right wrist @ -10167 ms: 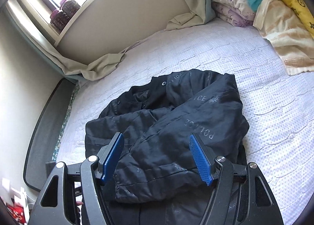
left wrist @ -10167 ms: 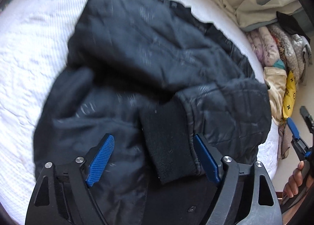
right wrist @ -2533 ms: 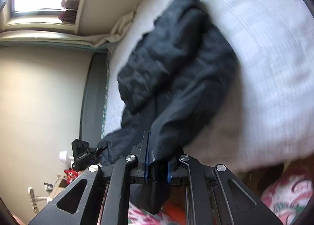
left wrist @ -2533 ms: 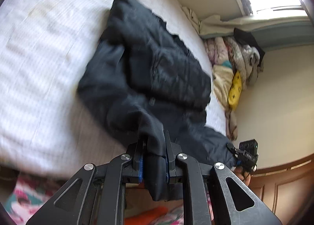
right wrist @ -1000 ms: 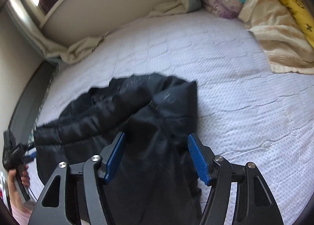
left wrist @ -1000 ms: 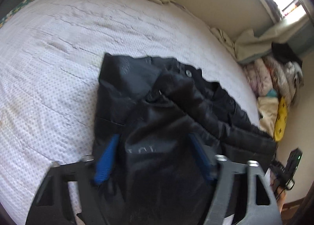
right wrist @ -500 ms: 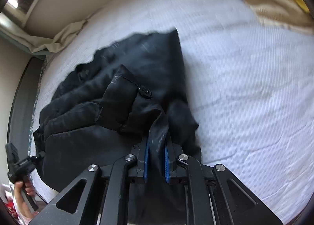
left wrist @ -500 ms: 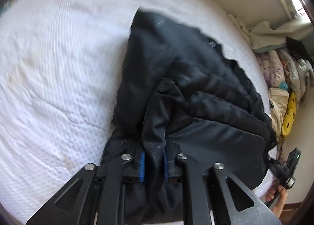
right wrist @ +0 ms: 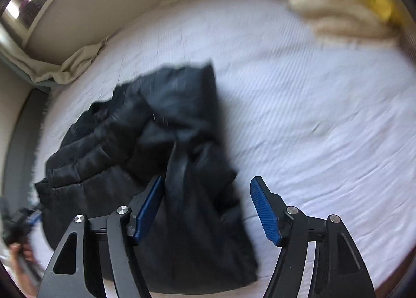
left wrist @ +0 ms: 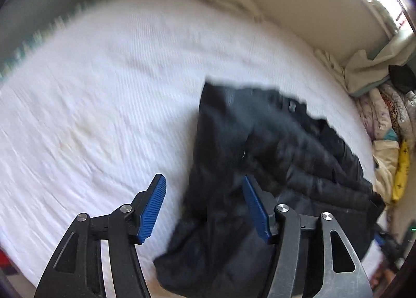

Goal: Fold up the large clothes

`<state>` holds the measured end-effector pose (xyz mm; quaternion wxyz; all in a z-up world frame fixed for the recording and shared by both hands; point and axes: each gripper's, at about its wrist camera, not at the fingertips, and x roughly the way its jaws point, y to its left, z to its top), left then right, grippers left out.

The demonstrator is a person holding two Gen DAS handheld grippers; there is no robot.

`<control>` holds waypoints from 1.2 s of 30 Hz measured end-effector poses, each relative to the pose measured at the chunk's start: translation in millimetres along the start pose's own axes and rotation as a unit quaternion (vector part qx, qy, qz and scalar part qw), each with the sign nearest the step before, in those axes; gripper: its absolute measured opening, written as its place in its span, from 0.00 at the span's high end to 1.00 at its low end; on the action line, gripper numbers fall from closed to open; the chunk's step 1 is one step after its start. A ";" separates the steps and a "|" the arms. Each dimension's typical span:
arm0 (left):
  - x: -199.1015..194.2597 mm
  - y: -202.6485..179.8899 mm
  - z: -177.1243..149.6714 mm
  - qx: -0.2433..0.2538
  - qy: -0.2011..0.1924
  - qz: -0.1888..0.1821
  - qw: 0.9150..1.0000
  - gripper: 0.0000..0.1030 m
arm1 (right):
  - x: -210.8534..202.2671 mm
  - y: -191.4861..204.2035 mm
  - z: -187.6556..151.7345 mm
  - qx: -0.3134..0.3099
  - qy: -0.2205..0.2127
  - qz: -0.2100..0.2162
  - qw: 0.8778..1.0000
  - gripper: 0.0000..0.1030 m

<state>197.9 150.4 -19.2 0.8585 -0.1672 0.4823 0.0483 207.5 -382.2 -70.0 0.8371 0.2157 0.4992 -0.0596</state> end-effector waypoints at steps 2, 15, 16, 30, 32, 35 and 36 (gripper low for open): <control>-13.0 -19.9 -2.1 0.025 -0.029 -0.021 0.999 0.31 | -20.5 11.3 2.0 -0.029 -0.056 -0.026 0.998 0.35; 75.2 -120.3 -43.0 0.174 0.037 0.022 0.984 0.21 | 31.1 106.3 -14.6 -0.178 -0.042 -0.047 0.982 0.82; 82.8 -112.6 -40.2 0.154 0.045 0.016 0.987 0.21 | 41.7 102.6 -14.3 -0.174 -0.029 -0.050 0.983 0.82; 103.1 -107.3 -59.4 0.177 0.006 0.033 0.984 0.19 | 90.9 94.4 -35.6 -0.211 -0.030 -0.067 0.975 0.84; 102.9 -106.2 -62.3 0.180 -0.002 0.031 0.983 0.19 | 93.8 96.6 -41.3 -0.220 -0.043 -0.074 0.972 0.84; 107.3 -108.0 -61.9 0.182 -0.010 0.029 0.983 0.19 | 95.7 97.8 -44.8 -0.226 -0.060 -0.080 0.969 0.85; 107.2 -107.9 -62.0 0.184 -0.011 0.029 0.983 0.19 | 96.9 96.9 -44.3 -0.224 -0.062 -0.077 0.969 0.85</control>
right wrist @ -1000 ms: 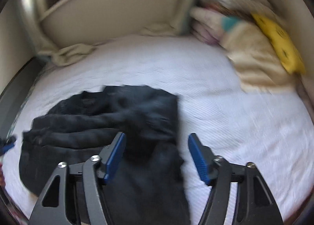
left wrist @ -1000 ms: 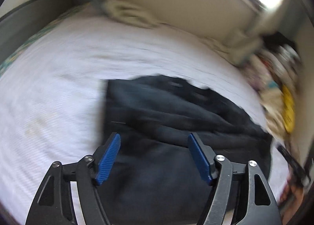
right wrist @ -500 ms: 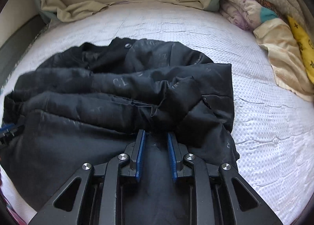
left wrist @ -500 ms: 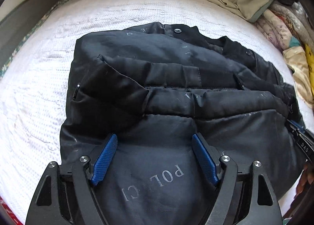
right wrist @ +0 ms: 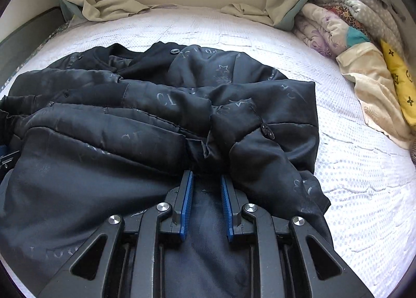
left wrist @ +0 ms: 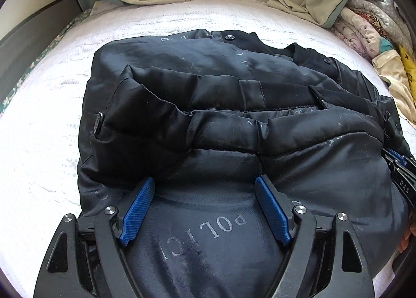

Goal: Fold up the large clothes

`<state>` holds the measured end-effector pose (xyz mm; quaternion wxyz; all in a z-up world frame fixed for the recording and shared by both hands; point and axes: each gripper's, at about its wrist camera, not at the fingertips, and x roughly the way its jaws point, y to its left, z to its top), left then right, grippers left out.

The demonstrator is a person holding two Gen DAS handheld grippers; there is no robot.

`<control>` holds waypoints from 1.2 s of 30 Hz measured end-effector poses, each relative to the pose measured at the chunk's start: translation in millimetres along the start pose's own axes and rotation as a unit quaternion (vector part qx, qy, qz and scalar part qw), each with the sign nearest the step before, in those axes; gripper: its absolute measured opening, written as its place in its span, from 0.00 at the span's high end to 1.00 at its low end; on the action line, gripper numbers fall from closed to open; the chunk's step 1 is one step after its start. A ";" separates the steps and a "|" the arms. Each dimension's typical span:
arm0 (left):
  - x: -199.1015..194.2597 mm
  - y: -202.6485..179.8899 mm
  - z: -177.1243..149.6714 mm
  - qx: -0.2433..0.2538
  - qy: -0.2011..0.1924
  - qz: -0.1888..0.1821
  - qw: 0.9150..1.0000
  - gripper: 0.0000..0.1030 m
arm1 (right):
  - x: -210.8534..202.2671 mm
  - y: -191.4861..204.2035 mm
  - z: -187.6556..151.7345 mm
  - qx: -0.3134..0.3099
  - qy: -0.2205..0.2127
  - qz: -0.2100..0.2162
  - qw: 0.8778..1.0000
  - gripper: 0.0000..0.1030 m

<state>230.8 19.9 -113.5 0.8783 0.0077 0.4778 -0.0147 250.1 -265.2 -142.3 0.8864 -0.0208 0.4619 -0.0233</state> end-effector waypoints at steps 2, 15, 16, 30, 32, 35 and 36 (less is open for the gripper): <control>-0.3 0.8 2.1 -0.003 0.004 -0.001 1.000 0.19 | 1.7 -2.0 1.7 0.004 -0.001 0.005 1.000 0.85; -82.8 -18.1 22.0 0.017 -0.034 -0.036 0.999 0.13 | -74.2 -30.4 34.1 0.090 -0.025 0.094 0.991 0.50; -86.9 -25.0 20.6 0.027 -0.040 -0.043 0.998 0.12 | -86.9 -18.5 35.6 0.065 -0.043 0.093 0.993 0.50; -21.8 -63.5 -15.2 0.063 0.023 -0.028 0.997 0.00 | -30.3 68.0 1.6 -0.056 0.035 0.104 0.992 0.50; -17.9 -64.2 -18.2 0.065 0.024 -0.023 0.997 0.00 | -22.0 65.8 -4.8 -0.049 0.036 0.110 0.992 0.50; -25.3 -60.7 -12.1 0.064 0.031 -0.026 0.997 0.00 | -16.8 61.3 -3.5 -0.038 0.044 0.119 0.991 0.50; -27.9 -58.7 -8.2 0.063 0.032 -0.029 0.997 0.00 | -17.4 59.3 0.0 -0.034 0.047 0.123 0.991 0.50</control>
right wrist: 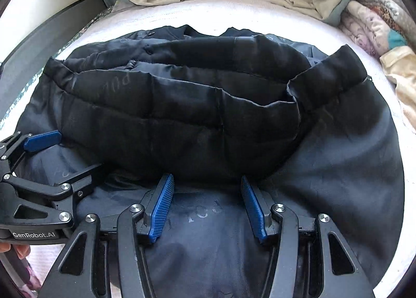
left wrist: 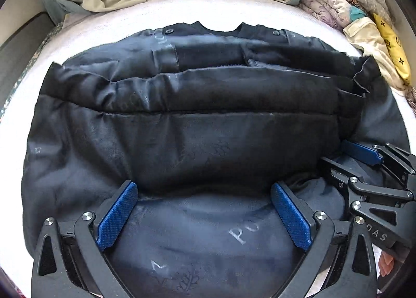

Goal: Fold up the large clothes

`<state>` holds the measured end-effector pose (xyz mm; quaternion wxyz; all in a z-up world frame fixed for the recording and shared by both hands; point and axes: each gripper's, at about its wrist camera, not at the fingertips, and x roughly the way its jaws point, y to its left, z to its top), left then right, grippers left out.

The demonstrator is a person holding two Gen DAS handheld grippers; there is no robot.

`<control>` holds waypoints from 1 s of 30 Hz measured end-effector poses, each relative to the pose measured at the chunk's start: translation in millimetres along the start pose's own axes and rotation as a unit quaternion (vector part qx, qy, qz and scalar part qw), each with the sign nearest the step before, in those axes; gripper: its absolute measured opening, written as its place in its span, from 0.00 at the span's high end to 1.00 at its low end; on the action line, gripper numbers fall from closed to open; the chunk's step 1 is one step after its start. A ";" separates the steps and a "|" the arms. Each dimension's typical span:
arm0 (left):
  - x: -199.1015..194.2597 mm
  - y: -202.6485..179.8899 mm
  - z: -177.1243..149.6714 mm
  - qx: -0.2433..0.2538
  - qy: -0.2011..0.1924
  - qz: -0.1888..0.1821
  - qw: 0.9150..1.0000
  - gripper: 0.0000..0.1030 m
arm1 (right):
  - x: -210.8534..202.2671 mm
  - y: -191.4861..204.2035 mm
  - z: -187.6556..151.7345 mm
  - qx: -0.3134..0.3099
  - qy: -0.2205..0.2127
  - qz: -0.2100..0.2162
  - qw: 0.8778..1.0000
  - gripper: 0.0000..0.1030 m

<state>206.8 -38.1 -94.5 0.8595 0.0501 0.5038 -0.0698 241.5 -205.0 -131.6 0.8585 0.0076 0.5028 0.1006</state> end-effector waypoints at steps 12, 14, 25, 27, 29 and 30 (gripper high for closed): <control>-29.4 90.6 35.9 -0.102 -0.059 0.059 0.991 0.02 | -50.3 -86.2 50.0 0.115 -0.078 -0.032 0.990 0.65; -14.8 97.2 33.6 -0.109 -0.038 0.064 0.991 0.03 | -37.3 -100.7 49.6 0.132 -0.055 -0.040 0.989 0.76; 8.9 100.7 21.5 -0.120 -0.025 0.054 0.991 0.02 | 1.2 -119.3 31.6 0.161 -0.019 -0.009 0.987 0.84; 10.0 100.4 19.8 -0.118 -0.028 0.055 0.991 0.02 | 4.6 -119.2 30.3 0.163 -0.020 -0.007 0.986 0.84; 12.0 100.3 18.5 -0.116 -0.031 0.055 0.991 0.01 | 6.0 -117.1 29.0 0.158 -0.022 -0.012 0.987 0.84; 13.6 100.6 17.3 -0.118 -0.033 0.054 0.991 0.01 | 6.3 -115.3 28.1 0.154 -0.024 -0.016 0.988 0.84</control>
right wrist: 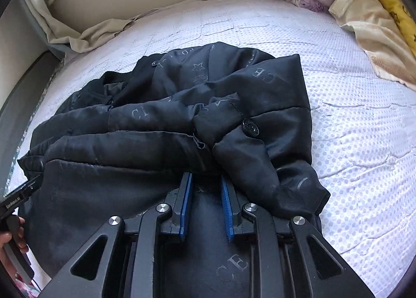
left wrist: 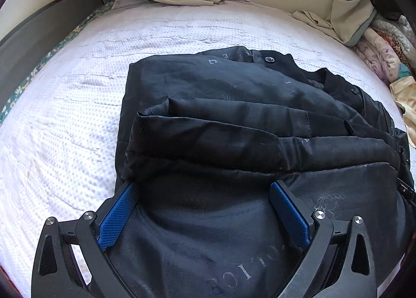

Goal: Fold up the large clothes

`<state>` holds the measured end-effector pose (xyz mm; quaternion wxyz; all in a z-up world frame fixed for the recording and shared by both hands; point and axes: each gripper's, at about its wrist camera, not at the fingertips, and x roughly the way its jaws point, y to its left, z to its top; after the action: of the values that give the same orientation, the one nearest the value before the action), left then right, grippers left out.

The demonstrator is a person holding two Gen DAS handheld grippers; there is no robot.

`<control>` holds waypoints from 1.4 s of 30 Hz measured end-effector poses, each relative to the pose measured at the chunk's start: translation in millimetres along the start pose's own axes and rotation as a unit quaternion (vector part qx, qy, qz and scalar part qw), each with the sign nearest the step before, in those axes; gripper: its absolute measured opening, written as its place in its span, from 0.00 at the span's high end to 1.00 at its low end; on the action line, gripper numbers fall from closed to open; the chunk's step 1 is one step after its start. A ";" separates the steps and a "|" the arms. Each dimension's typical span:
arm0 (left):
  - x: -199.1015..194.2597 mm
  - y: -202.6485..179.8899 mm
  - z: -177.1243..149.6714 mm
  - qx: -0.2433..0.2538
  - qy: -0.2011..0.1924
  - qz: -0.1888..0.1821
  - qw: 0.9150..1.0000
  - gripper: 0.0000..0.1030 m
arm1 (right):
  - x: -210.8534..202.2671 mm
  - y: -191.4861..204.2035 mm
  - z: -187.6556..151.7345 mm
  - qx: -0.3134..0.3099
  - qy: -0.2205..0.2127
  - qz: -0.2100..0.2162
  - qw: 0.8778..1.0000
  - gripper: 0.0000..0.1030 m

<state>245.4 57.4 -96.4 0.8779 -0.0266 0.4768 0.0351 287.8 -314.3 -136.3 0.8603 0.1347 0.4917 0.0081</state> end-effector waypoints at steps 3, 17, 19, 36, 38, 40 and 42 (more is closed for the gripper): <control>9.4 3.5 -3.7 -0.012 -0.002 -0.011 1.000 0.00 | 1.9 2.7 -3.0 -0.006 -0.008 -0.006 1.000 0.84; -20.2 15.5 8.4 -0.031 0.002 -0.054 0.998 0.01 | -19.6 -3.9 4.8 0.055 -0.006 0.033 0.998 0.69; -34.8 29.3 11.6 -0.060 -0.002 -0.089 0.994 0.01 | -32.0 0.2 7.6 0.063 -0.011 0.046 0.997 0.61; -37.7 129.3 -12.0 -0.221 0.084 -0.249 0.939 0.01 | -82.8 30.8 4.8 0.011 -0.048 0.062 0.997 0.51; -21.7 130.4 -23.4 -0.237 0.117 -0.262 0.928 0.01 | -82.5 28.1 4.4 0.019 -0.043 0.068 0.997 0.51; -10.0 129.8 -32.2 -0.243 0.137 -0.262 0.924 0.01 | -82.8 25.8 3.6 0.025 -0.040 0.073 0.996 0.51; 3.0 127.3 -41.9 -0.248 0.159 -0.259 0.920 0.01 | -83.7 24.4 2.9 0.029 -0.039 0.077 0.996 0.50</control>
<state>200.9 180.9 -123.4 0.7338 -0.3718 0.5628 -0.0812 249.9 -303.7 -58.5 0.8712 0.1970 0.4463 0.0554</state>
